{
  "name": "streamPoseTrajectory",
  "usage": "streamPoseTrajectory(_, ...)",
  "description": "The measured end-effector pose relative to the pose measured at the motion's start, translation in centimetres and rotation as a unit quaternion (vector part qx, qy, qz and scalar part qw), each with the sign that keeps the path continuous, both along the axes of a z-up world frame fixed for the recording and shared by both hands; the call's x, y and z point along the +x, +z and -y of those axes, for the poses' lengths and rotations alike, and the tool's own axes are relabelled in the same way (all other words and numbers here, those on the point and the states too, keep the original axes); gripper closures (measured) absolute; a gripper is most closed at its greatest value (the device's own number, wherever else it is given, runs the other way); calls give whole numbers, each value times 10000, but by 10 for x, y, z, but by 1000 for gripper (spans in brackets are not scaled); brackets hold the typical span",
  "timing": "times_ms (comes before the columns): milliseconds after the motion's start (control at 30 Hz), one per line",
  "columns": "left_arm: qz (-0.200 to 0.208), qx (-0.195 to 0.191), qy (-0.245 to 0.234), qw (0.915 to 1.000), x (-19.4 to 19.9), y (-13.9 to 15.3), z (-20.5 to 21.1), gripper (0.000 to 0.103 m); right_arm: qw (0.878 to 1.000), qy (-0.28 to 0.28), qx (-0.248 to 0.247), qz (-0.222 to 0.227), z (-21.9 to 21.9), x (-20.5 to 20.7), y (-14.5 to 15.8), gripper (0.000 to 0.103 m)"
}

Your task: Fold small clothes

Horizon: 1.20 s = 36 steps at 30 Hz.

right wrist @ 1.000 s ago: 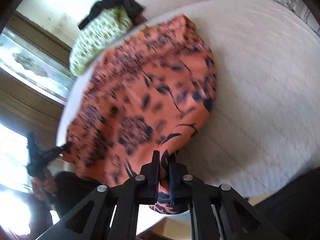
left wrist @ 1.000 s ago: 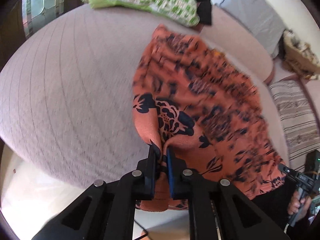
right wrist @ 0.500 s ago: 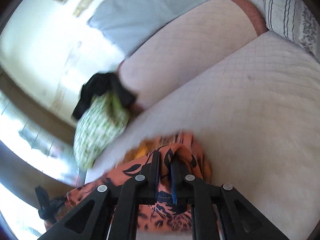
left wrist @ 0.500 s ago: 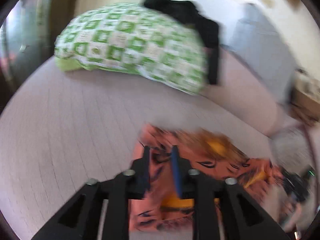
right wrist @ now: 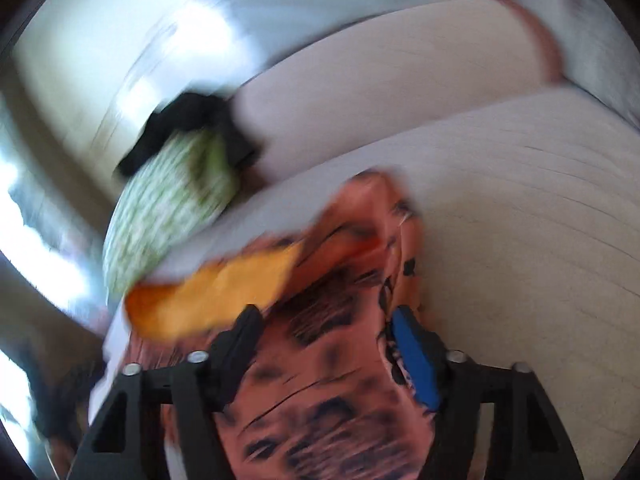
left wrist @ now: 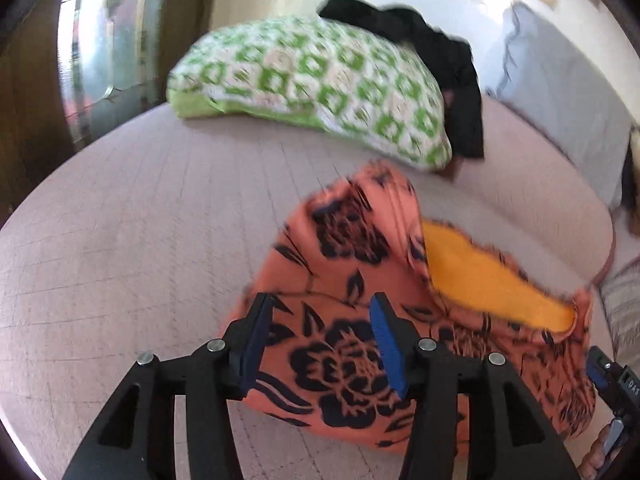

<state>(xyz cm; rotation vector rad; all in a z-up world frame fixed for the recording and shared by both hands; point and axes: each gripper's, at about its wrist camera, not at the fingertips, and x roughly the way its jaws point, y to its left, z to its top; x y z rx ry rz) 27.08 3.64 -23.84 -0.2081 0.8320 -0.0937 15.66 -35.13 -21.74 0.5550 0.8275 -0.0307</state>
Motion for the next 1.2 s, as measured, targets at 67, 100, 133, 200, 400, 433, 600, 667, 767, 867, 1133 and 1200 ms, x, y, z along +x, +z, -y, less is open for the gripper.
streamPoseTrajectory(67, 34, 382, 88, 9992, 3, -5, 0, 51, 9981, 567, 34, -222, -38, 14, -7, 54)
streamPoseTrajectory(100, -22, 502, 107, 9987, 6, -8, -2, 51, 9965, 774, 37, -327, -52, 20, -12, 56)
streamPoseTrajectory(133, -118, 500, 154, 9986, 12, -12, -6, 51, 9938, 992, -50, -489, -71, 33, -19, 56)
streamPoseTrajectory(200, -374, 388, 278, 9982, 22, -16, -18, 51, 9876, 1343, -275, -769, -102, 61, -32, 56)
streamPoseTrajectory(400, -690, -117, 453, 9965, 39, -20, -43, 51, 9851, 910, -1123, -931, -117, 184, -33, 57)
streamPoseTrajectory(433, -700, -47, 465, 9965, 40, -20, -45, 51, 9871, 567, -1179, -923, -105, 203, -30, 57)
streamPoseTrajectory(600, -776, -194, 447, 9958, 45, -18, -58, 51, 9965, -503, -591, -311, -52, 204, -1, 56)
streamPoseTrajectory(667, -764, -170, 499, 9957, 43, -15, -61, 51, 9963, -444, -701, -225, -47, 185, 8, 55)
streamPoseTrajectory(767, -726, -216, 487, 9959, 39, -10, -60, 51, 9924, -212, -1150, -395, -41, 143, 8, 56)
streamPoseTrajectory(867, -608, 51, 421, 9973, 33, -4, -54, 50, 9849, -302, -1486, -840, -20, 100, -8, 56)
streamPoseTrajectory(1133, -1126, 711, 479, 9899, 37, -24, -62, 30, 9842, -1051, -852, -1141, 30, -14, -21, 56)
streamPoseTrajectory(1200, -1072, 782, 605, 9893, 25, -15, -72, 30, 9885, -1158, -399, -884, 31, -42, -9, 48)
